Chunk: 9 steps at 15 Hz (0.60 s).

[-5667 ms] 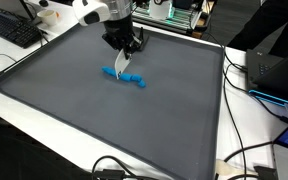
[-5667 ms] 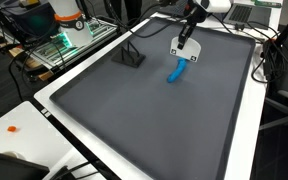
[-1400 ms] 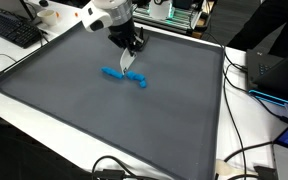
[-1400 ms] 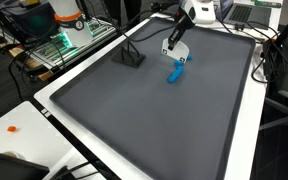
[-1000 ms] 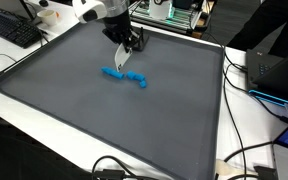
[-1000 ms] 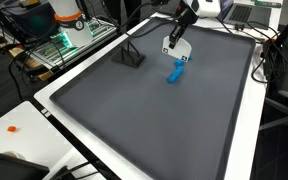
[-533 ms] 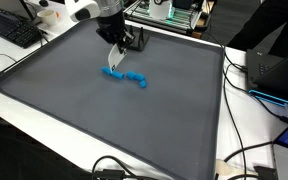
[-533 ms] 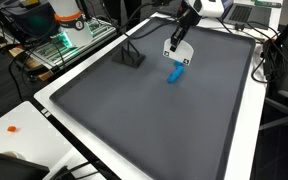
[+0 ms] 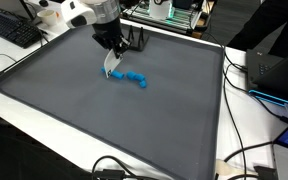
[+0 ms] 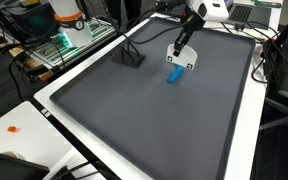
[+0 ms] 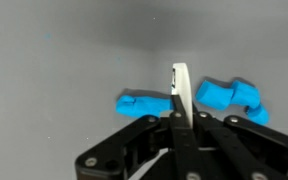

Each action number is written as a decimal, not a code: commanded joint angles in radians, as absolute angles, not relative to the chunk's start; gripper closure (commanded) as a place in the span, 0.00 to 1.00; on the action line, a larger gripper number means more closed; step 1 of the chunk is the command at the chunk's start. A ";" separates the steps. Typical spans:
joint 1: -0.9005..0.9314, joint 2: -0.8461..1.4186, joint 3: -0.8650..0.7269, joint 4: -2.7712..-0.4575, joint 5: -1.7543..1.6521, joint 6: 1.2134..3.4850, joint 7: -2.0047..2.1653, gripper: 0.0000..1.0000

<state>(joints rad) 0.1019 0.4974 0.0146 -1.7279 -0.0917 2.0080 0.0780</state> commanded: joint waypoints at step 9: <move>0.108 0.572 -0.003 -1.691 -0.148 2.080 0.090 0.99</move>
